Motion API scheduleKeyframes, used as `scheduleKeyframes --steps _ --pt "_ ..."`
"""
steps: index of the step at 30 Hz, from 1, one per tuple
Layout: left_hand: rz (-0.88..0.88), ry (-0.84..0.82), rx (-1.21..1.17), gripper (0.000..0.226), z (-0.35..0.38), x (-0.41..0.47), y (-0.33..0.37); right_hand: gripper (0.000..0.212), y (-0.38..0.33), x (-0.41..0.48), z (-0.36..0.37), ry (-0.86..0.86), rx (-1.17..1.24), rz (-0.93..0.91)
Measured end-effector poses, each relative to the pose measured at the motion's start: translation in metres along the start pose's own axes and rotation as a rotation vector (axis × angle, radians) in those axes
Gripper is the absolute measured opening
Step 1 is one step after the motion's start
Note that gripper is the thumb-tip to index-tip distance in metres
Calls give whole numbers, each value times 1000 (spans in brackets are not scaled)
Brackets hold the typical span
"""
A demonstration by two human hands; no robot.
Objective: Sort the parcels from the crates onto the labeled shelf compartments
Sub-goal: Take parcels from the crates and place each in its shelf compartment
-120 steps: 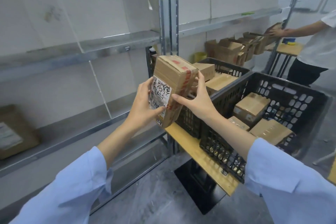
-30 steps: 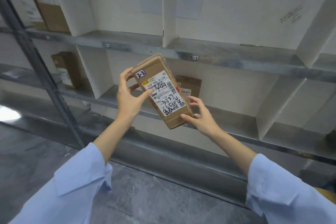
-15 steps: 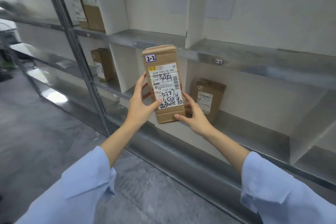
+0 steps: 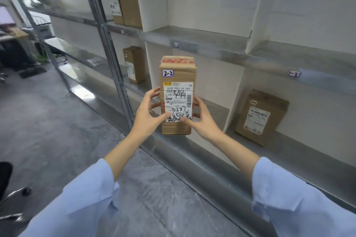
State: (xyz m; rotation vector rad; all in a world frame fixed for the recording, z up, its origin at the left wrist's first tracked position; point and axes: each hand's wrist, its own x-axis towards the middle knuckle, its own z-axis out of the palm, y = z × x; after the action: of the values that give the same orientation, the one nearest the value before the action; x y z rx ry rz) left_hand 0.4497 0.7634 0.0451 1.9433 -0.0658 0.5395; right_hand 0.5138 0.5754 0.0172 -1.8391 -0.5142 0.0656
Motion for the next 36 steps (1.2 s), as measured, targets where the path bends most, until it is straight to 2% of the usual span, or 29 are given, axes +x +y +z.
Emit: scheduleKeyframes --steps 5,10,19,23,26,29,32,36 --pt "-47 -40 -1 71 -29 56 -48 80 12 63 38 24 72 41" --pt "-88 -136 -32 59 -60 107 -100 97 23 122 87 118 66 98" --pt "-127 -289 16 59 -74 175 -176 89 62 185 126 235 42 201" --pt "-82 -298 199 59 -66 199 -201 89 86 216 113 273 17 248" --pt "-3 -333 533 59 -63 215 -217 86 107 244 101 314 -14 265" --pt "57 -373 794 67 -59 234 -233 91 131 276 91 343 -54 284" --pt "97 -400 905 73 -53 250 -250 92 159 306 88 345 -62 309" --pt "94 -410 929 73 -41 260 -266 96 186 330 91 391 -58 314"
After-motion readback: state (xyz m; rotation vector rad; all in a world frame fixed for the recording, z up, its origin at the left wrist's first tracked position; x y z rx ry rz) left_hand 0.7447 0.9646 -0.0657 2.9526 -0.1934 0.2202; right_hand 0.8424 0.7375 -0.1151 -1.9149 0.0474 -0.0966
